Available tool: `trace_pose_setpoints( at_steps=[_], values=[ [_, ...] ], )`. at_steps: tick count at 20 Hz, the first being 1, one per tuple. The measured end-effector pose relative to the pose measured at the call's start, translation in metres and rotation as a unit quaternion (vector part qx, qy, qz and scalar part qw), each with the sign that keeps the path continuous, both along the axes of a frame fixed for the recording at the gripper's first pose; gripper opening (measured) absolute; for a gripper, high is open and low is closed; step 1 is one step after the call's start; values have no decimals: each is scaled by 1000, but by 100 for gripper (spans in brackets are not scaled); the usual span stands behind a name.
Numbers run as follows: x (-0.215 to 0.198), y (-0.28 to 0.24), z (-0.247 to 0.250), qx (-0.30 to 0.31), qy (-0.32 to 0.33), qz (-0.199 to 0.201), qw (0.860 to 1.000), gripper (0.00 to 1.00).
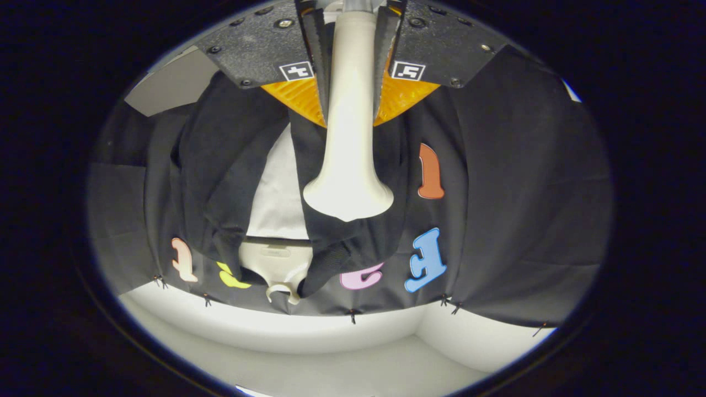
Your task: Iron the clothes twice with a garment steamer, once on the left side and once on the right side.
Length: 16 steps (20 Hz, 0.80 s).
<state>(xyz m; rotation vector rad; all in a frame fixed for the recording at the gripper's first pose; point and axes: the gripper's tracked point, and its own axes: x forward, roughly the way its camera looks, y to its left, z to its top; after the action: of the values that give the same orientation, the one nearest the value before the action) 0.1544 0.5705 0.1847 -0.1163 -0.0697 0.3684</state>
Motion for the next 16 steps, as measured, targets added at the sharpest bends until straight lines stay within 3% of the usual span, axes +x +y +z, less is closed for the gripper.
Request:
trace_pose_setpoints(
  at_steps=[16],
  values=[
    [-8, -26, -91, -35, 58, -19, 998, 38]
  ],
)
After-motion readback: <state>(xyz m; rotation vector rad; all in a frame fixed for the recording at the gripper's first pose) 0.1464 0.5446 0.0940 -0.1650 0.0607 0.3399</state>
